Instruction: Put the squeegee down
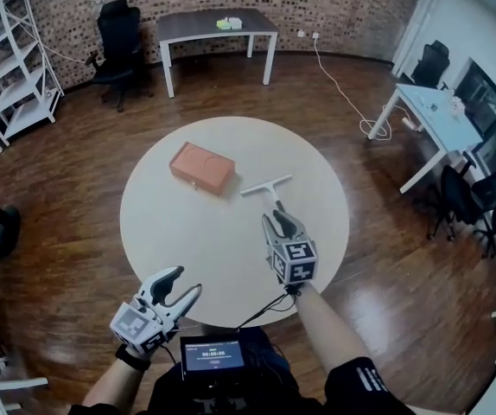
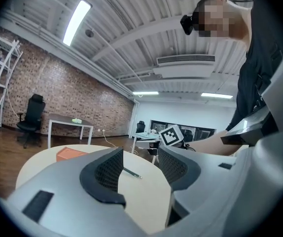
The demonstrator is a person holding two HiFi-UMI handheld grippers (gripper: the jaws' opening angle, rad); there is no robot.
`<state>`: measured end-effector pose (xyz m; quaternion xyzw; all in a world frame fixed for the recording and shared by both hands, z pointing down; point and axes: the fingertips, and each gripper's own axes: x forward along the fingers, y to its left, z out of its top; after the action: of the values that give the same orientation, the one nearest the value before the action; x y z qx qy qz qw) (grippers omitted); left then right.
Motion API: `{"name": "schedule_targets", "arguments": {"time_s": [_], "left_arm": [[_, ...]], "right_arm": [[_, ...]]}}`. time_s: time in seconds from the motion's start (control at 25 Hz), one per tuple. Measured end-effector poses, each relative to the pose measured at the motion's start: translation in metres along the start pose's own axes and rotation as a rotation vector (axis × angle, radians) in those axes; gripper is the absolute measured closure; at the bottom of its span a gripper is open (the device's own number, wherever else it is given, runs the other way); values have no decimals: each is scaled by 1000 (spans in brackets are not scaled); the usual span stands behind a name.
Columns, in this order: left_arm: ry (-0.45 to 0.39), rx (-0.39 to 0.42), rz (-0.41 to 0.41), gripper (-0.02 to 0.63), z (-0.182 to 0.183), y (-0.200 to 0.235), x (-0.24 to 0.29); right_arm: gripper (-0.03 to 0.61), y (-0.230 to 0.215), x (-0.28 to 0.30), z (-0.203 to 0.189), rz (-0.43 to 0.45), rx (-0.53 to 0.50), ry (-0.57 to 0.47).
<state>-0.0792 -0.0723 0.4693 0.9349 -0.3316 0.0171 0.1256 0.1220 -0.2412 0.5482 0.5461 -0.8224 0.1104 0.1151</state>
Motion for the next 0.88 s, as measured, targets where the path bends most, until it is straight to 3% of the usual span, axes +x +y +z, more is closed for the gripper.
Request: {"name": "schedule_targets", "arguments": {"time_s": [0.2,0.36,0.56,0.88], "left_arm": [[-9,-2,-33,385,-4,-34,-57],[-30,20,-40,385,-24,-38,-85],[-39,-10,-54,385,-35,-53,-103],[-17,-32,-52,385,-54,-68,-104]], "right_arm": [[439,49,-75,3,-17,57,-32],[440,81,-128,7,-15,45,-51],[445,117,-192,6,11,-11,-57],[449,148,-246,-21,66,10,-38]]}}
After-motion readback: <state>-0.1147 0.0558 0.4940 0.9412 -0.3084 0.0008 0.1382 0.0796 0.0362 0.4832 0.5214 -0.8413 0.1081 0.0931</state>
